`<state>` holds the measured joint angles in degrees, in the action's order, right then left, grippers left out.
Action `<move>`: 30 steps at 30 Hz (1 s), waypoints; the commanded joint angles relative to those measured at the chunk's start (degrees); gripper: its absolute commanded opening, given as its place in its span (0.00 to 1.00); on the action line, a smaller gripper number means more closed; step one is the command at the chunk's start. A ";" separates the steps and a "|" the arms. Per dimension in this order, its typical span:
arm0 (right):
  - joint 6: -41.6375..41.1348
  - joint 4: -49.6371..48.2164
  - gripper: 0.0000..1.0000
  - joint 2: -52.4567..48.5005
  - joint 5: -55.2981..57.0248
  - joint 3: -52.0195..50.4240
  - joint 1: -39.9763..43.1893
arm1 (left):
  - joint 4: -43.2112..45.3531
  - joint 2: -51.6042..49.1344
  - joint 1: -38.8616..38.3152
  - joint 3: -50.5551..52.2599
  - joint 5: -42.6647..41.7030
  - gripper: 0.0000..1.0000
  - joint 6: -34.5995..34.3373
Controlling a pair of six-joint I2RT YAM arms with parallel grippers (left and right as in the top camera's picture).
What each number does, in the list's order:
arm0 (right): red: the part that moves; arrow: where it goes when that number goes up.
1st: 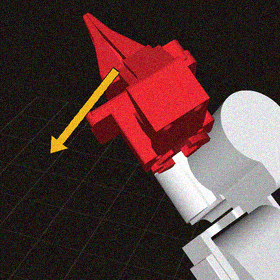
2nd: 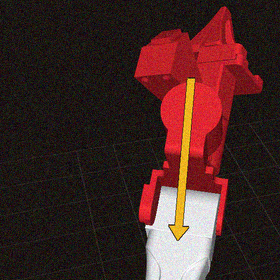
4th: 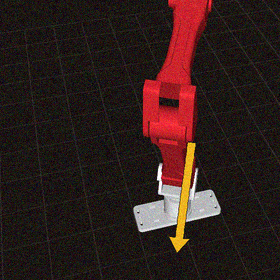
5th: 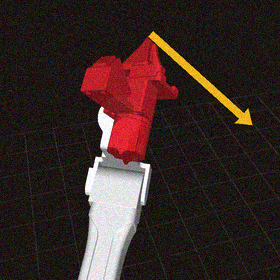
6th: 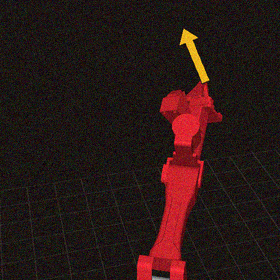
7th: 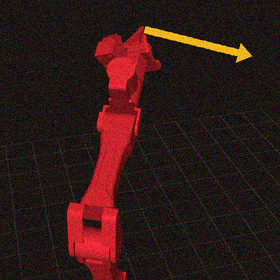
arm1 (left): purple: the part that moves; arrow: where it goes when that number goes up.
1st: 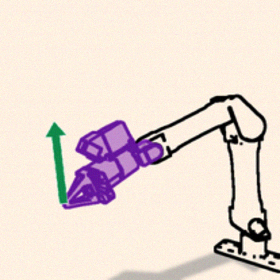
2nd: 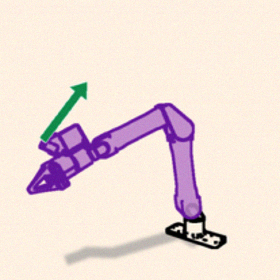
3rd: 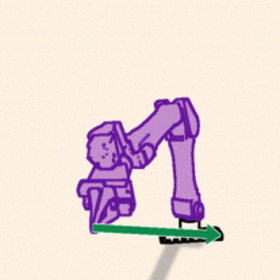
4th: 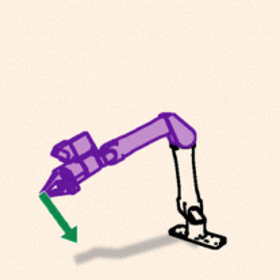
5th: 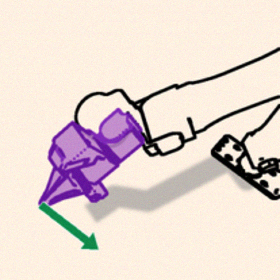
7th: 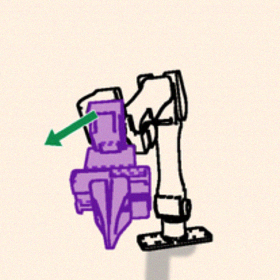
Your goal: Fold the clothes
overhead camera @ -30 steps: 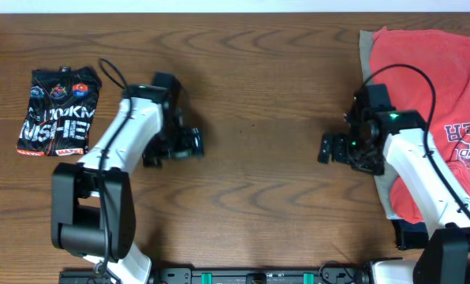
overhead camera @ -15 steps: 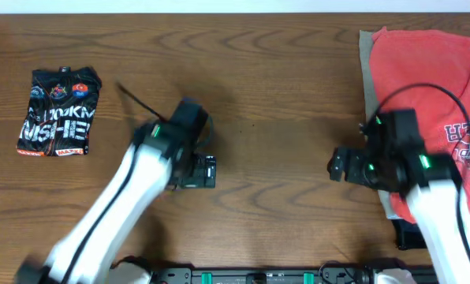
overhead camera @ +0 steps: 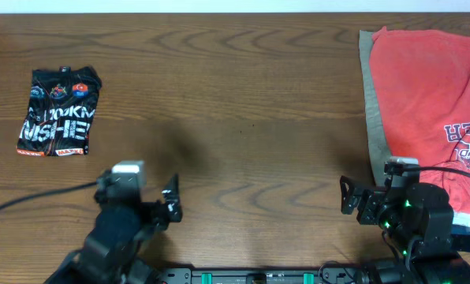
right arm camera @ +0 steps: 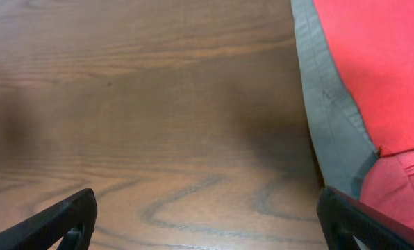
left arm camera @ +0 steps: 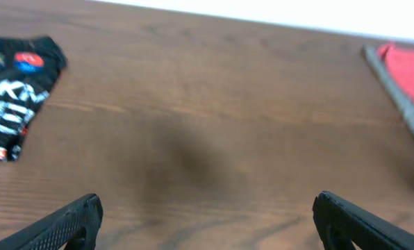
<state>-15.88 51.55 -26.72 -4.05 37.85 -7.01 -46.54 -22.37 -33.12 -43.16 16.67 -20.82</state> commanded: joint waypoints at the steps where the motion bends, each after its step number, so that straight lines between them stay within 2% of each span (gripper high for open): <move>1: 0.72 0.76 0.99 0.55 1.03 -0.61 -0.46 | -0.48 3.45 -0.17 0.55 2.47 0.98 -0.28; 30: 0.72 2.23 0.99 1.64 1.05 -0.63 -0.44 | -0.96 4.13 -0.17 0.55 2.47 0.98 -0.28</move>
<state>-15.88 53.74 -26.09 -3.60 37.74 -7.01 -47.53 -18.37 -33.12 -43.03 18.22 -20.82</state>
